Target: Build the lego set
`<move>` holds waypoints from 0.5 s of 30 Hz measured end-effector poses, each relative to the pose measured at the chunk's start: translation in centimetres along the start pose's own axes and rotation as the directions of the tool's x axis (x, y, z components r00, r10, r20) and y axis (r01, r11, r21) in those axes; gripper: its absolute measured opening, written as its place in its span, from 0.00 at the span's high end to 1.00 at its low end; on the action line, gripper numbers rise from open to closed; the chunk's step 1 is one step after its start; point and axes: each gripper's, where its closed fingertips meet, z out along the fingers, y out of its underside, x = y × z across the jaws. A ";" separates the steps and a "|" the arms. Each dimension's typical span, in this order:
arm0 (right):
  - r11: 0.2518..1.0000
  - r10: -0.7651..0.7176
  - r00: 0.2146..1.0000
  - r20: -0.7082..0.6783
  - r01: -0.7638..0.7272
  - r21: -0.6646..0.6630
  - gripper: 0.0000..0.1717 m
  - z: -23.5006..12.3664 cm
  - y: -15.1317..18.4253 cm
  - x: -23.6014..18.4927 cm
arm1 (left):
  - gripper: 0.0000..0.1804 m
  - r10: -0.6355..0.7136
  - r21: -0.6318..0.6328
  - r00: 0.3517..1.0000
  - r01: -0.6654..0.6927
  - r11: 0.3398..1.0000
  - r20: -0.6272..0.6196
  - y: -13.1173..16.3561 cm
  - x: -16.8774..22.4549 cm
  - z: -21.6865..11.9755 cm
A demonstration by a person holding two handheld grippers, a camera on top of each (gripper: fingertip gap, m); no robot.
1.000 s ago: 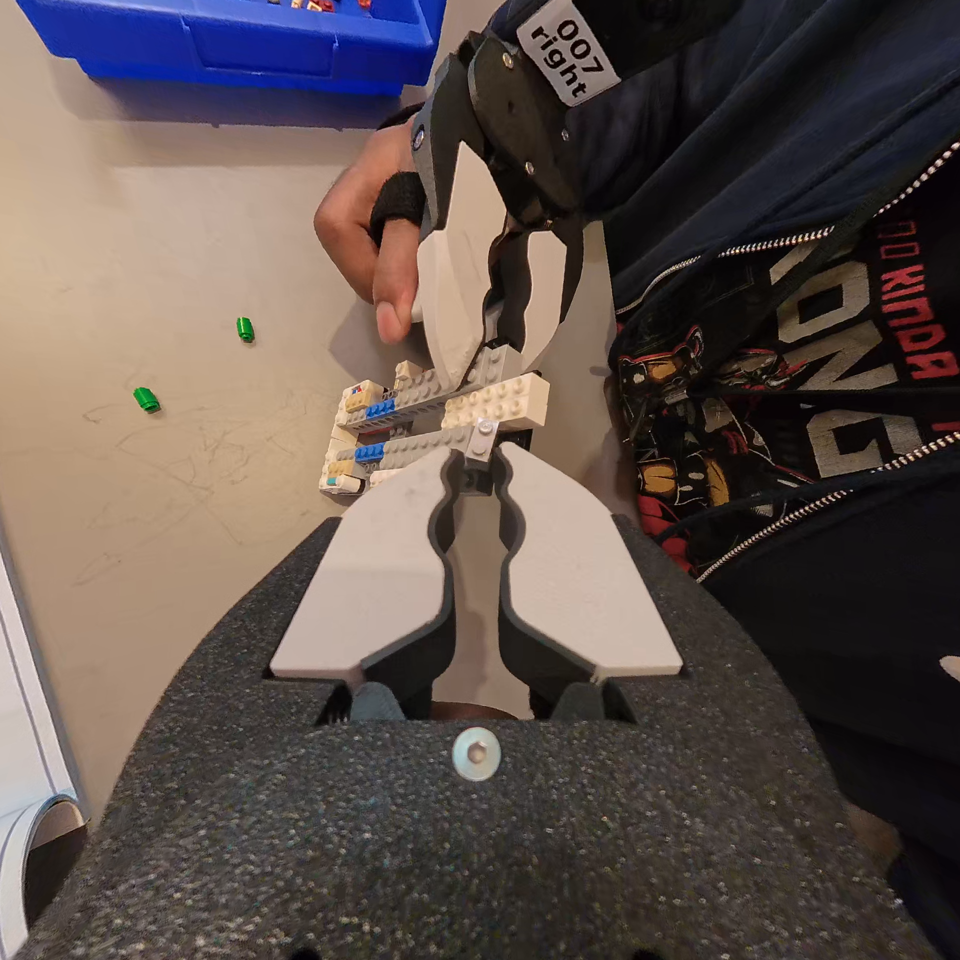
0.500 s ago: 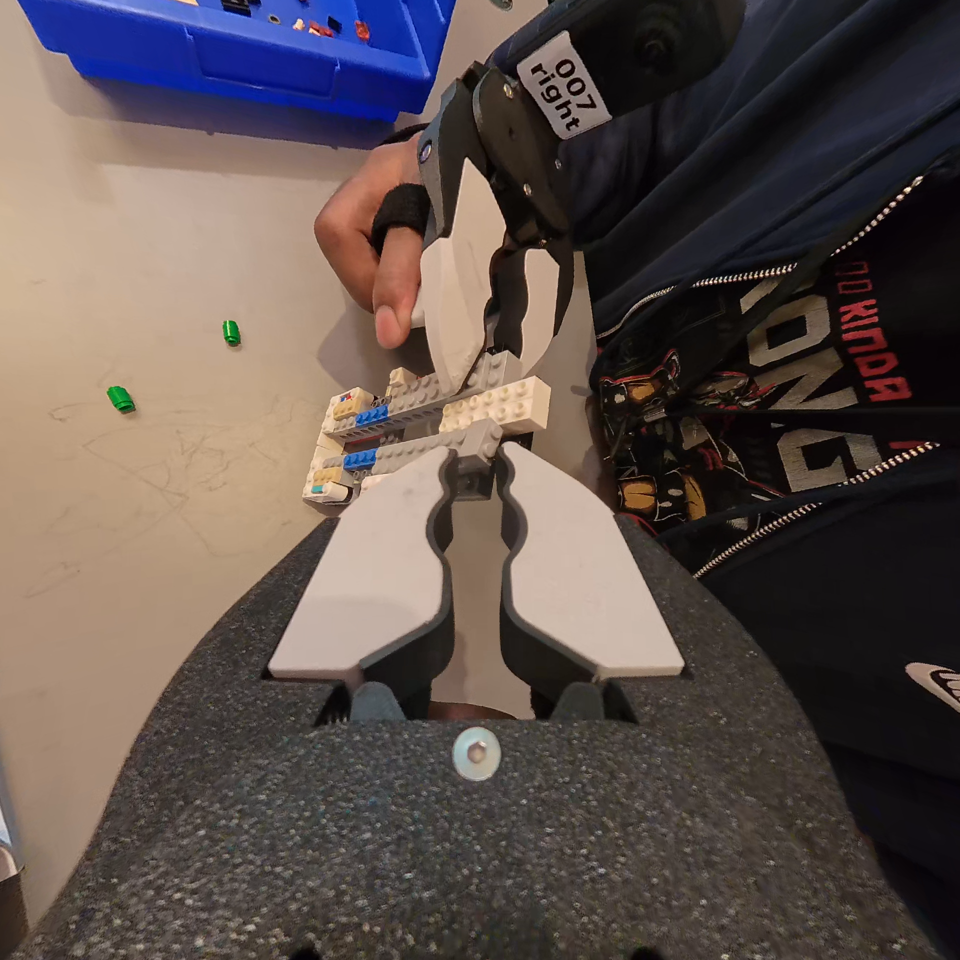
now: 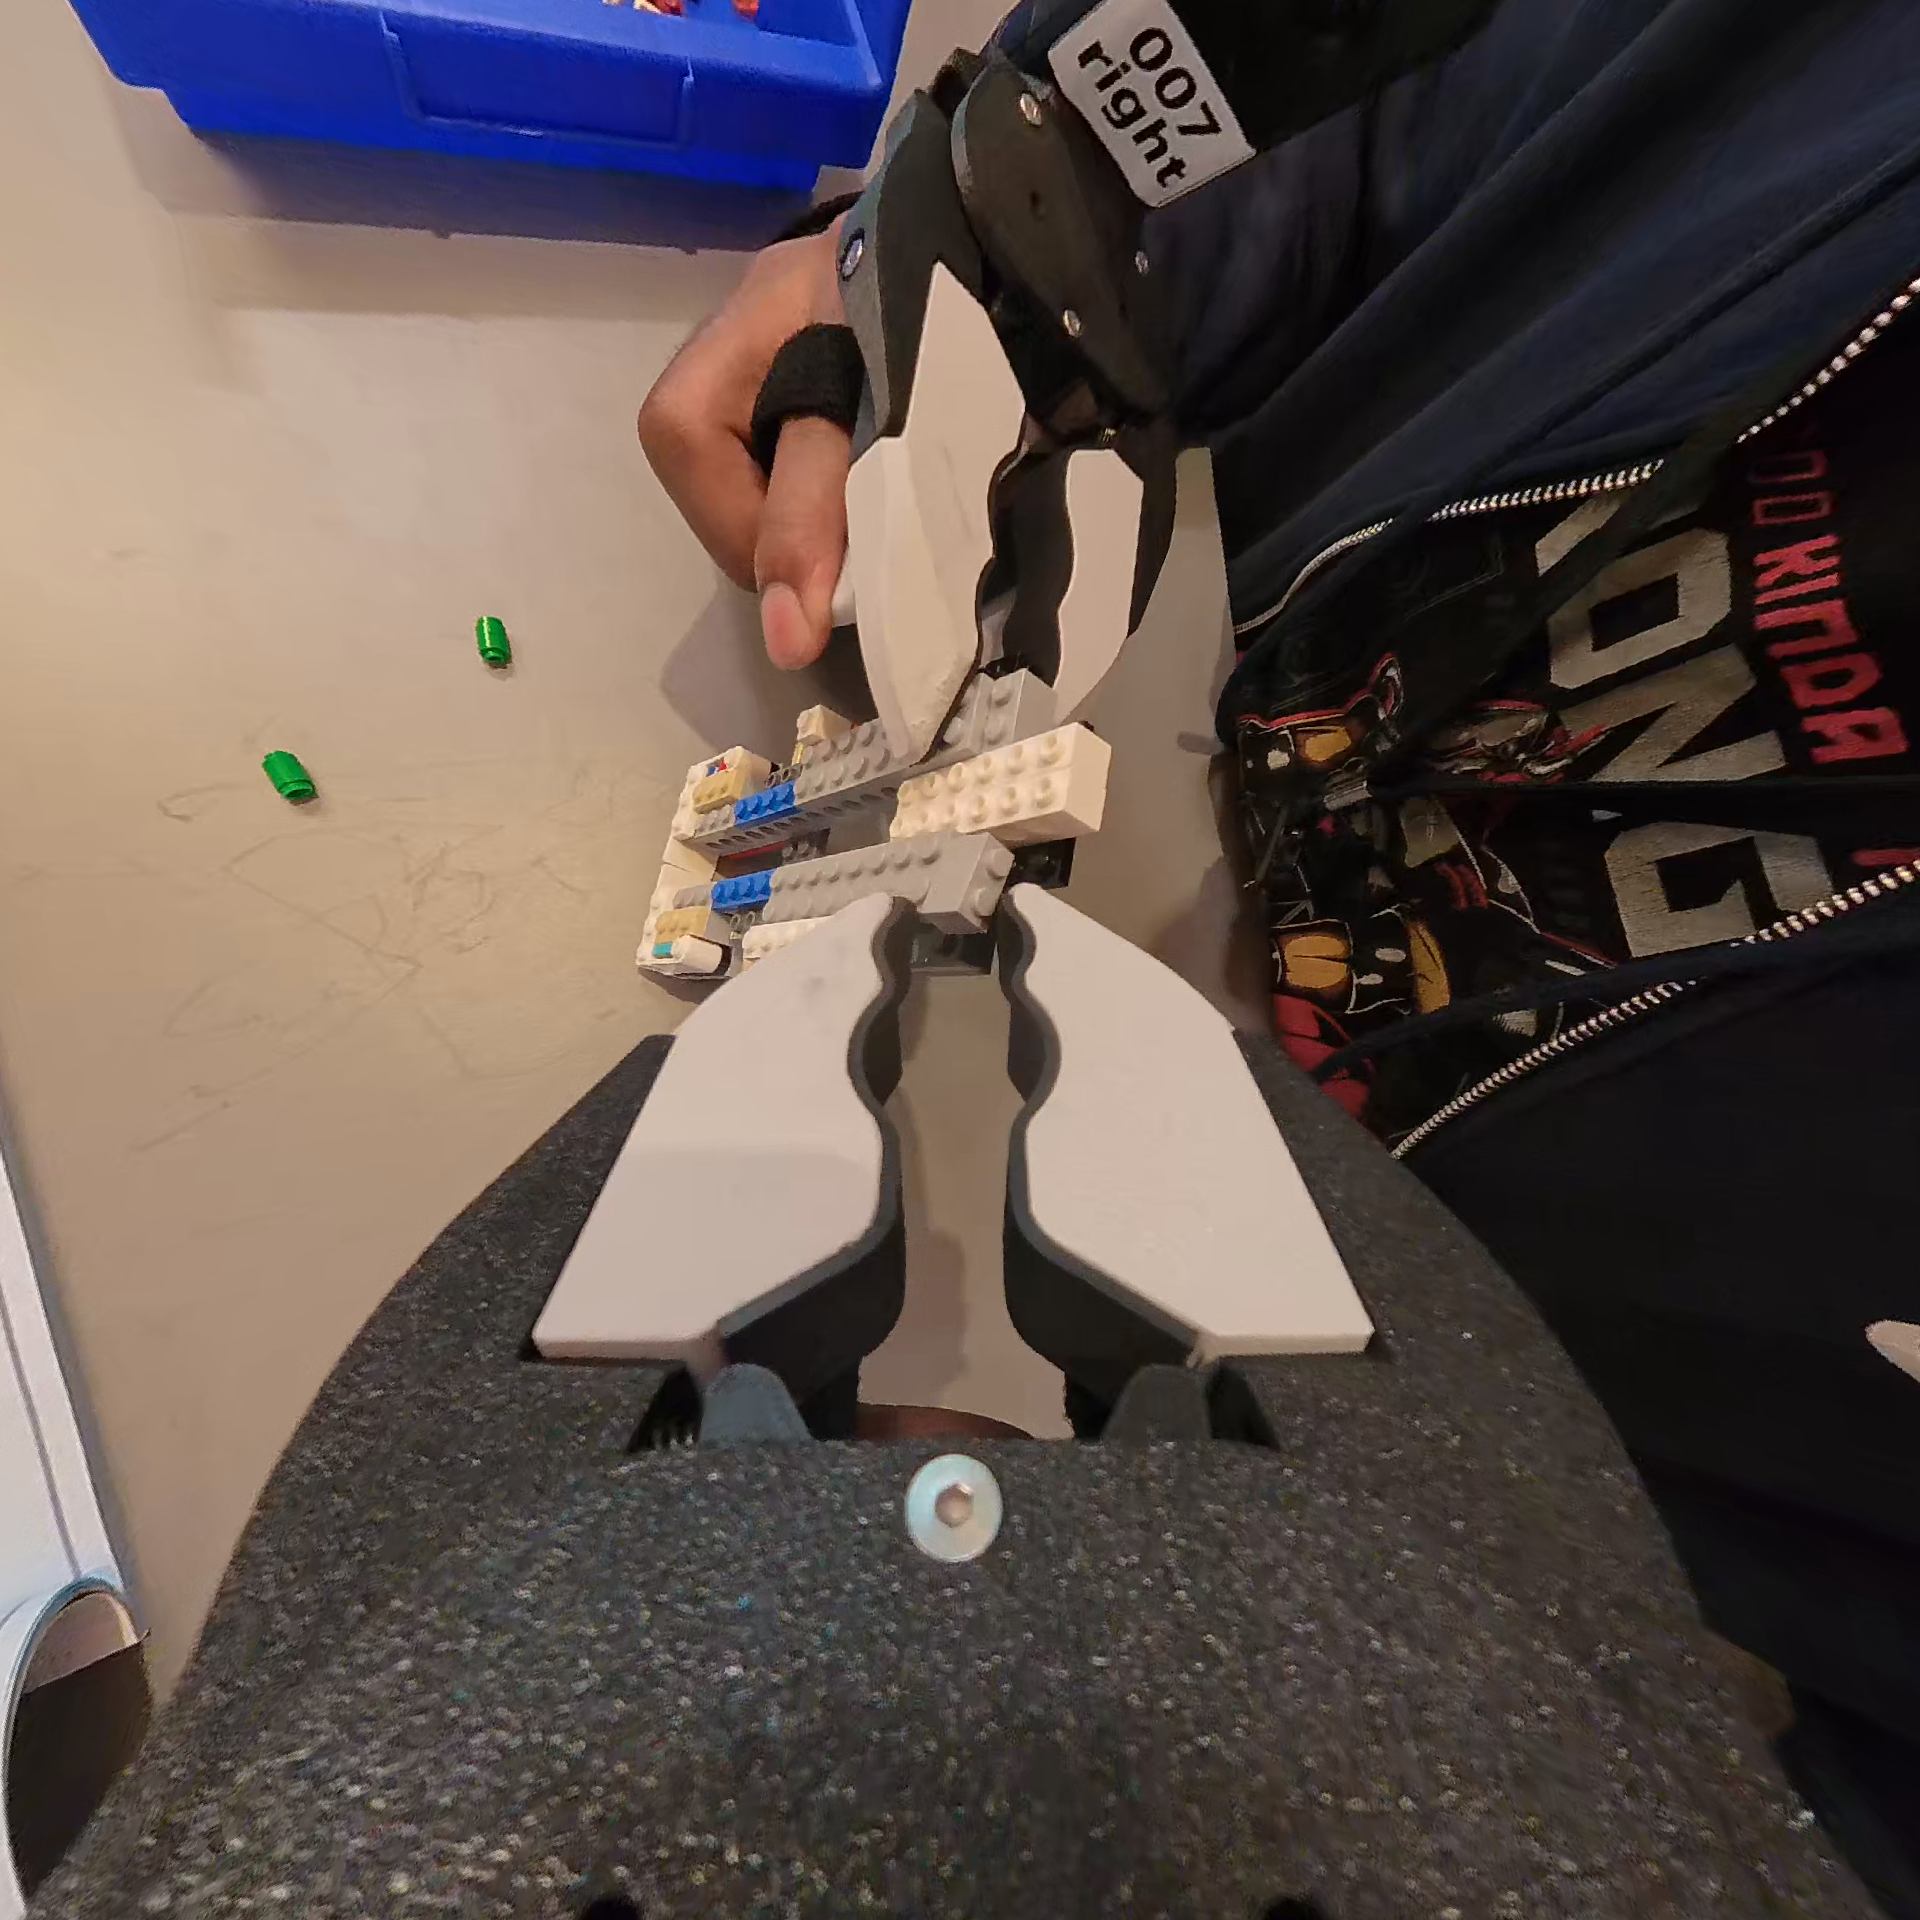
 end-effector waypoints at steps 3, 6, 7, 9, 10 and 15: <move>1.000 0.002 1.000 0.000 -0.002 0.000 0.89 0.0 0.0 0.0 | 0.90 0.020 0.006 1.000 -0.020 1.000 0.011 0.1 0.0 0.1; 1.000 0.003 1.000 -0.001 -0.003 0.001 0.89 0.0 0.0 0.0 | 0.90 0.060 0.022 0.998 -0.061 0.998 0.030 0.0 0.0 -0.1; 1.000 0.004 1.000 0.000 -0.004 0.002 0.89 0.0 0.0 0.0 | 0.90 0.073 0.027 0.997 -0.074 0.997 0.035 0.0 0.0 -0.1; 1.000 0.006 1.000 0.000 -0.006 0.003 0.89 0.0 0.0 0.0 | 0.90 0.102 0.039 0.993 -0.104 0.994 0.052 -0.2 0.0 -0.2; 1.000 0.007 1.000 0.000 -0.007 0.004 0.89 0.0 0.0 0.0 | 0.90 0.118 0.043 0.991 -0.121 0.992 0.061 -0.3 0.0 -0.2; 1.000 0.010 1.000 -0.002 -0.010 0.004 0.89 0.0 0.0 0.0 | 0.91 0.194 0.054 0.977 -0.199 0.978 0.092 -0.5 -0.2 -0.3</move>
